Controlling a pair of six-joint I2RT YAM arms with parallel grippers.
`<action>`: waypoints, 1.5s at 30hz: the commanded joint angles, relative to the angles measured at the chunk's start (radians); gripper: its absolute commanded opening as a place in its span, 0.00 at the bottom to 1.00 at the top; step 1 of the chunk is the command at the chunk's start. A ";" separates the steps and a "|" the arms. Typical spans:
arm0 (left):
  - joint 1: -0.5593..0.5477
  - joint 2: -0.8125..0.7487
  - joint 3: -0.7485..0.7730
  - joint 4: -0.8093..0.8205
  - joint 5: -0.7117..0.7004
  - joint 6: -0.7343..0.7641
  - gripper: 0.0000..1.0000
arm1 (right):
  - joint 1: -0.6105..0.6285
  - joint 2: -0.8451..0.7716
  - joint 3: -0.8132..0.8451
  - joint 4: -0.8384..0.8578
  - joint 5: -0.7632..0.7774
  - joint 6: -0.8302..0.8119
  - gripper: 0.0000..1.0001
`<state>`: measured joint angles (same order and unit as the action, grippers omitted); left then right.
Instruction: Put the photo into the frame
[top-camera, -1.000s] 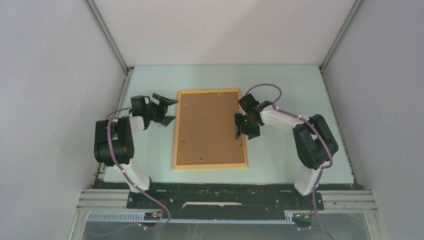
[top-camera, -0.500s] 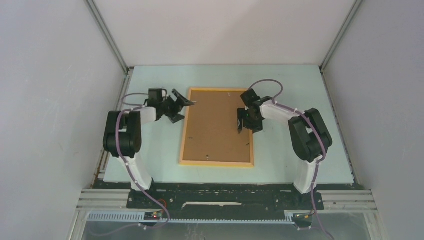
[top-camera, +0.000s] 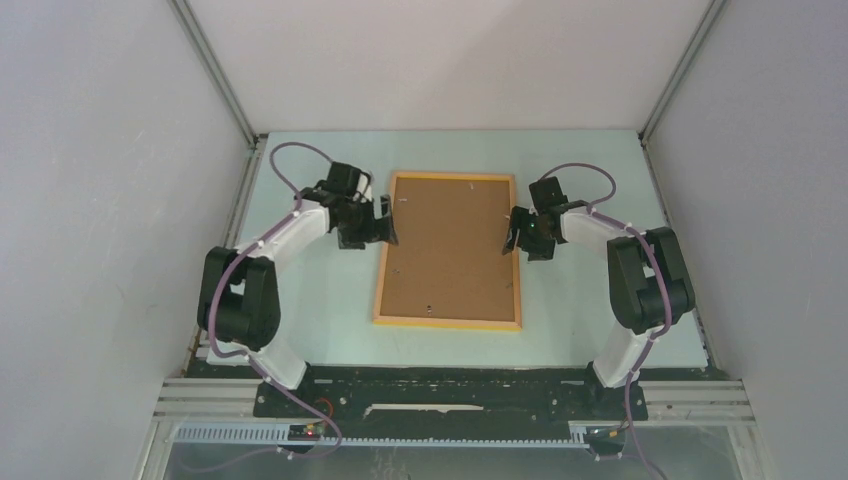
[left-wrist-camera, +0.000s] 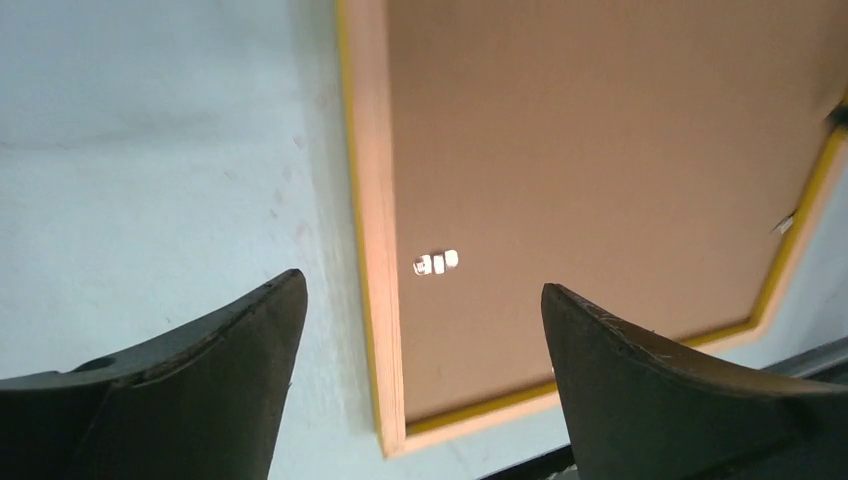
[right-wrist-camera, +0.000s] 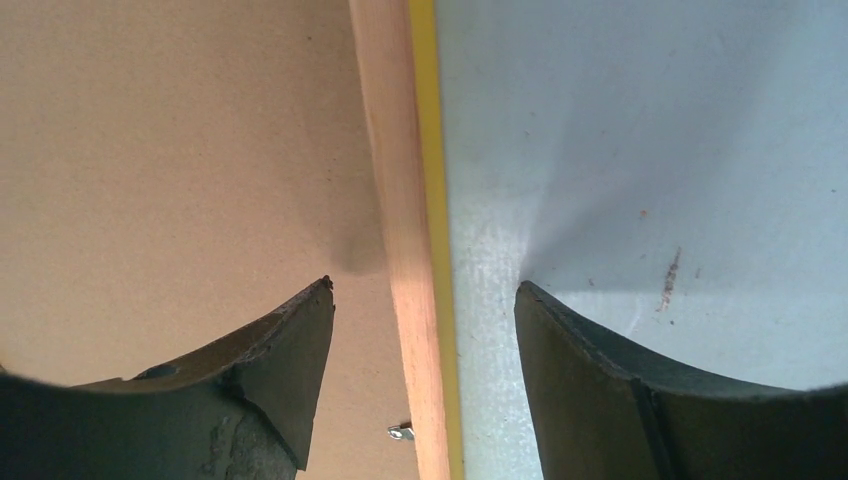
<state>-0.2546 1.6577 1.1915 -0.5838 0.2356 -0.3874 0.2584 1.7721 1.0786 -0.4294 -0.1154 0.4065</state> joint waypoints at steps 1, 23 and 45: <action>-0.127 -0.059 -0.065 -0.173 -0.134 0.171 0.92 | 0.002 -0.010 -0.020 0.047 -0.046 -0.002 0.74; -0.271 0.111 -0.059 -0.059 -0.347 0.051 0.74 | 0.015 -0.003 -0.025 0.054 -0.061 -0.008 0.72; -0.278 0.146 -0.064 0.096 -0.445 -0.104 0.27 | 0.030 0.010 -0.025 0.061 -0.070 -0.014 0.72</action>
<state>-0.5259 1.7748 1.1385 -0.6209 -0.1665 -0.4343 0.2775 1.7733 1.0649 -0.3759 -0.1787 0.4061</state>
